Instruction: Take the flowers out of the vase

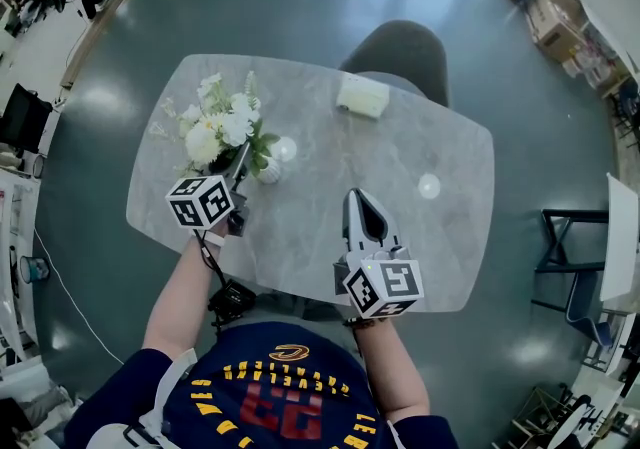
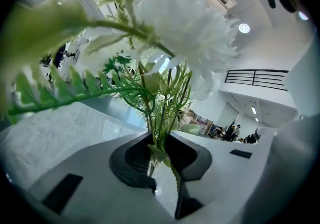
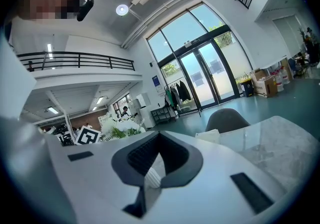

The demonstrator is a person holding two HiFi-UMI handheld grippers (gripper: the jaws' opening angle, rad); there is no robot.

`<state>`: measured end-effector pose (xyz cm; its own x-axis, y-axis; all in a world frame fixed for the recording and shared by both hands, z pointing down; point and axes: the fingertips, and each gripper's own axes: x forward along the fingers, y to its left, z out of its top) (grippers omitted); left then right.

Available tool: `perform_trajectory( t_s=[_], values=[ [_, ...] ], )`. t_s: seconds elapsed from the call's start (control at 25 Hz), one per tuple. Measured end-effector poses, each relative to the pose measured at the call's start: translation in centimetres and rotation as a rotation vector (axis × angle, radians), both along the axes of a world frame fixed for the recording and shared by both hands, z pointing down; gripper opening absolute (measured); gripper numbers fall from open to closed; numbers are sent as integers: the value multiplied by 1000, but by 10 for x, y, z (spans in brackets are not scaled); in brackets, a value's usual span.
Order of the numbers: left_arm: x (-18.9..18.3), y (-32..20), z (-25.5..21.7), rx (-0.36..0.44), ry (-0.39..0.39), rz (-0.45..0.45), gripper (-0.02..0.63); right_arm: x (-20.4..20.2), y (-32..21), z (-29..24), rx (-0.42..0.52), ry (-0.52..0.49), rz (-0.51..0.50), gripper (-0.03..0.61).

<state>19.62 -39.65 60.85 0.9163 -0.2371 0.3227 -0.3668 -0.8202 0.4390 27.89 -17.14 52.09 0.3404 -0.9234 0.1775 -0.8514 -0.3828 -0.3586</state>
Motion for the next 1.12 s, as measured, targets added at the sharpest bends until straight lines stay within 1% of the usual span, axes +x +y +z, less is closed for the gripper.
perform_trajectory(
  t_s=[0.2, 0.72, 0.96, 1.12],
  values=[
    [-4, 3, -16, 4, 21, -19, 75, 4, 6, -14, 11, 19, 0, 5],
    [-23, -1, -48, 15, 71, -40, 75, -10, -8, -39, 29, 50, -35, 5],
    [-46, -7, -62, -15, 128, -56, 75, -27, -17, -47, 31, 68, -49, 5],
    [-48, 1, -74, -4, 155, -57, 75, -29, -12, -50, 36, 78, -60, 5]
  ],
)
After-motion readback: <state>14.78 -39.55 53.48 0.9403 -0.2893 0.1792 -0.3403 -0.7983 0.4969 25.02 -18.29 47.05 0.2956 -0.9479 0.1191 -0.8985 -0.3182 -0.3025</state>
